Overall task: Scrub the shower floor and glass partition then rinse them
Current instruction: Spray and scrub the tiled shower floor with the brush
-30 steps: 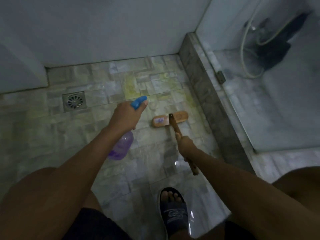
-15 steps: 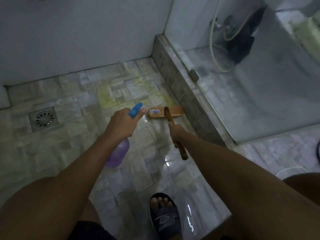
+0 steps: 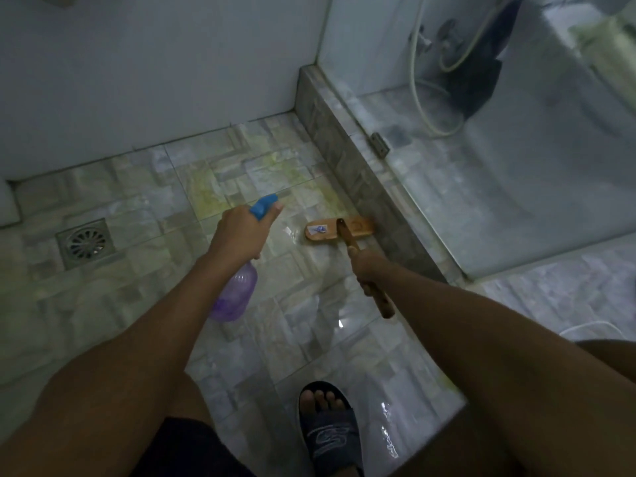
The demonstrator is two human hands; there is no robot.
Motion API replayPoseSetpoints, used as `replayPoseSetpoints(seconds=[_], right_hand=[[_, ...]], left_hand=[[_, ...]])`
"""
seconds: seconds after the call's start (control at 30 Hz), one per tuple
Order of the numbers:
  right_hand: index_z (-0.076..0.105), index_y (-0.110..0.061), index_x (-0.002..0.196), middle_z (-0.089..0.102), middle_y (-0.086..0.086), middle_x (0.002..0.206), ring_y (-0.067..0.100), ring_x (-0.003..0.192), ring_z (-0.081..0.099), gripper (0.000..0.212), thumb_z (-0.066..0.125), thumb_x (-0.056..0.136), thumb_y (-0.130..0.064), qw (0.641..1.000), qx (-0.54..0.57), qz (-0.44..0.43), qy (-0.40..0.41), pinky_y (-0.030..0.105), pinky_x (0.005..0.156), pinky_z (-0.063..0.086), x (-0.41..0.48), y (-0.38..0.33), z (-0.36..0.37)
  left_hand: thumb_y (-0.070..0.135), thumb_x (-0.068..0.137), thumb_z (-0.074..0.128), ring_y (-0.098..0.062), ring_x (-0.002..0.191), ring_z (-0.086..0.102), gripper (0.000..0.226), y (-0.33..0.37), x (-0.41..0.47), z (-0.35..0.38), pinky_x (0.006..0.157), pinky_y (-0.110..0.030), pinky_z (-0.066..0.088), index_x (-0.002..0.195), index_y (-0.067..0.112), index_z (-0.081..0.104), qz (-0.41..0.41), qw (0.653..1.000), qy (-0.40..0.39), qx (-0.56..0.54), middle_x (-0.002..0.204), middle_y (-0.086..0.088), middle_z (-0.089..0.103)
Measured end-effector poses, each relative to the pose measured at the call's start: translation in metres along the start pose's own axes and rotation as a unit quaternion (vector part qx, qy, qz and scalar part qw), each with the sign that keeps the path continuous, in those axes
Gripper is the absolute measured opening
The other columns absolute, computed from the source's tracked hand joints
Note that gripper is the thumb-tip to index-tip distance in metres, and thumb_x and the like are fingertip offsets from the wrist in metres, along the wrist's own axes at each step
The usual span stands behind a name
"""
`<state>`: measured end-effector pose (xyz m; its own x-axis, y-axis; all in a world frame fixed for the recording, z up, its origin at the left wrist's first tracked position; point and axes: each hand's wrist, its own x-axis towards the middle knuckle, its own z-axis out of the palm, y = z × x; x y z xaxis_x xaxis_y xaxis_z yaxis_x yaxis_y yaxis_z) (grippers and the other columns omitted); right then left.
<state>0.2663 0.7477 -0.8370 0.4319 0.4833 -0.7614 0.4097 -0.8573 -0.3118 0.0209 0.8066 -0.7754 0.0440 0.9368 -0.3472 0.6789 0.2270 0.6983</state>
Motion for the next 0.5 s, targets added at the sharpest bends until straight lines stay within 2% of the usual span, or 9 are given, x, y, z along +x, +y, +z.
replayPoseSetpoints(seconds=[0.13,0.2,0.23,0.27,0.3,0.33,0.4,0.43,0.5], right_hand=[[0.055,-0.007,0.101,0.055,0.015,0.076,0.023,0.054,0.049,0.046,0.033,0.106,-0.047,0.999,-0.034,-0.023,-0.004,0.029,0.047,0.043,0.004,-0.011,-0.006],[0.056,-0.006,0.119,0.063,0.02,0.097,0.03,0.071,0.06,0.04,0.033,0.108,-0.037,0.996,-0.072,-0.058,-0.001,0.036,0.058,0.048,0.01,-0.028,-0.008],[0.053,-0.004,0.131,0.062,0.023,0.114,0.031,0.081,0.062,0.037,0.035,0.108,-0.028,0.993,-0.089,-0.082,-0.003,0.037,0.065,0.049,0.01,-0.042,-0.012],[0.049,-0.002,0.137,0.059,0.025,0.119,0.027,0.08,0.059,0.036,0.039,0.107,-0.02,0.988,-0.12,-0.092,-0.008,0.031,0.066,0.047,0.009,-0.056,-0.018],[0.048,0.003,0.134,0.056,0.025,0.108,0.021,0.069,0.048,0.034,0.042,0.106,-0.016,0.987,-0.134,-0.091,-0.016,0.026,0.06,0.04,0.008,-0.074,-0.028],[0.05,0.009,0.118,0.05,0.022,0.088,0.018,0.06,0.037,0.029,0.043,0.106,-0.017,0.984,-0.142,-0.102,-0.015,0.024,0.052,0.033,0.007,-0.088,-0.037],[0.044,0.003,0.083,0.044,0.016,0.072,0.022,0.056,0.04,0.041,0.039,0.108,-0.028,0.974,-0.198,-0.109,-0.015,0.027,0.049,0.034,0.023,-0.106,-0.049],[0.048,0.006,0.088,0.053,0.02,0.076,0.027,0.059,0.052,0.042,0.038,0.108,-0.029,0.973,-0.207,-0.096,-0.029,0.029,0.053,0.043,0.037,-0.108,-0.054],[0.052,0.002,0.13,0.068,0.023,0.103,0.036,0.083,0.069,0.036,0.042,0.106,-0.023,0.973,-0.204,-0.075,-0.076,0.042,0.073,0.059,0.075,-0.095,-0.051]], left_hand=[[0.071,0.089,0.048,-0.019,0.042,0.065,0.065,0.027,0.009,-0.004,0.049,-0.028,0.05,0.079,0.008,0.061,0.016,1.0,0.016,-0.003,0.052,-0.009,0.06],[0.072,0.088,0.048,-0.02,0.045,0.067,0.062,0.031,0.015,-0.005,0.049,-0.028,0.048,0.077,0.011,0.057,0.023,1.0,0.001,0.019,0.056,-0.008,0.062],[0.072,0.088,0.048,-0.021,0.045,0.067,0.062,0.031,0.019,-0.008,0.049,-0.028,0.048,0.075,0.012,0.056,0.021,0.999,0.0,0.024,0.058,-0.01,0.062],[0.072,0.087,0.048,-0.022,0.045,0.067,0.064,0.033,0.024,-0.011,0.05,-0.029,0.049,0.074,0.011,0.056,0.016,0.999,0.006,0.031,0.058,-0.011,0.063],[0.073,0.087,0.048,-0.022,0.045,0.066,0.066,0.038,0.033,-0.017,0.049,-0.029,0.048,0.074,0.009,0.058,0.013,0.999,0.018,0.039,0.058,-0.012,0.064],[0.072,0.087,0.048,-0.023,0.044,0.066,0.067,0.038,0.037,-0.024,0.049,-0.028,0.048,0.074,0.007,0.059,0.012,0.999,0.029,0.044,0.056,-0.014,0.064],[0.07,0.089,0.047,-0.024,0.045,0.065,0.069,0.041,0.052,-0.038,0.051,-0.028,0.05,0.069,0.006,0.059,0.019,0.997,0.047,0.06,0.054,-0.018,0.064],[0.07,0.089,0.046,-0.024,0.045,0.066,0.069,0.039,0.063,-0.042,0.054,-0.03,0.052,0.067,0.006,0.058,0.021,0.996,0.056,0.065,0.054,-0.02,0.064],[0.073,0.088,0.046,-0.021,0.042,0.065,0.071,0.032,0.08,-0.048,0.059,-0.032,0.055,0.069,0.006,0.059,0.018,0.995,0.063,0.074,0.057,-0.019,0.066]])
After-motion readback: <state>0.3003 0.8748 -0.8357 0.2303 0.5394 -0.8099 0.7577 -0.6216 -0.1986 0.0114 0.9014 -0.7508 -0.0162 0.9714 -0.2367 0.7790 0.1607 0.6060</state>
